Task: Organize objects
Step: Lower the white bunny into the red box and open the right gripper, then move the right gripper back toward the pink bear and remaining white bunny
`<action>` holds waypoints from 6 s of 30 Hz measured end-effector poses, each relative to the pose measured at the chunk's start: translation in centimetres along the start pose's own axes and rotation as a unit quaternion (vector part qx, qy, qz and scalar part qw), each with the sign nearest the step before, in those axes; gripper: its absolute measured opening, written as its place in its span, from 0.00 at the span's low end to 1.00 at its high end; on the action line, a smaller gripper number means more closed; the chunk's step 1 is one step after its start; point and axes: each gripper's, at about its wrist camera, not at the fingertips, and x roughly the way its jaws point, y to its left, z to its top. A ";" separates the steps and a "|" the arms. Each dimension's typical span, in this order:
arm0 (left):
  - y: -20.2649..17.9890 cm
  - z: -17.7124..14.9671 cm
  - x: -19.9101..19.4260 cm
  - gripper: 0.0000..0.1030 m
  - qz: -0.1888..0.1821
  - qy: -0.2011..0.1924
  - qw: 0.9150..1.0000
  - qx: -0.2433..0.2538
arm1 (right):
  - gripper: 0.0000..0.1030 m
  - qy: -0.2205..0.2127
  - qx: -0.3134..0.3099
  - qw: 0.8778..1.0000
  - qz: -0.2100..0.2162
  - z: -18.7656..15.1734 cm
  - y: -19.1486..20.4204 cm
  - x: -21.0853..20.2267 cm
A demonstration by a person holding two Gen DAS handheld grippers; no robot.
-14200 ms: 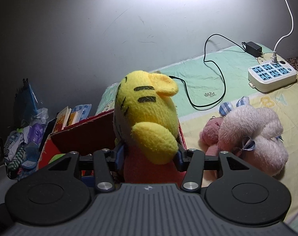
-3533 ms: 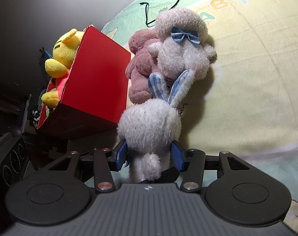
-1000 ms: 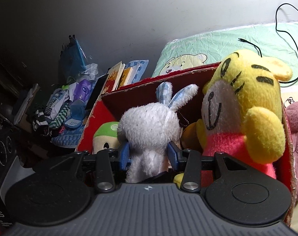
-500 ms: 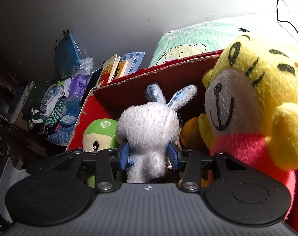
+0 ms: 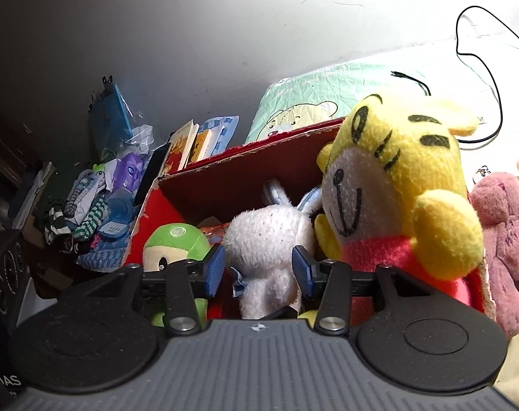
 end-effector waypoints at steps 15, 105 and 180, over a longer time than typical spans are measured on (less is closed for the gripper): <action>-1.8 0.1 -1.7 0.85 0.046 0.007 0.999 -0.007 | 0.45 -0.030 0.014 0.999 -0.035 -1.4 -1.2 -2.9; -8.9 -5.3 -1.3 0.91 0.137 0.105 0.985 -0.027 | 0.50 -0.018 -0.048 0.995 -0.084 -8.1 -3.3 -8.5; -25.8 -5.5 6.6 0.92 0.092 0.163 0.981 0.050 | 0.50 0.026 0.065 0.991 -0.113 -8.8 -21.3 -14.6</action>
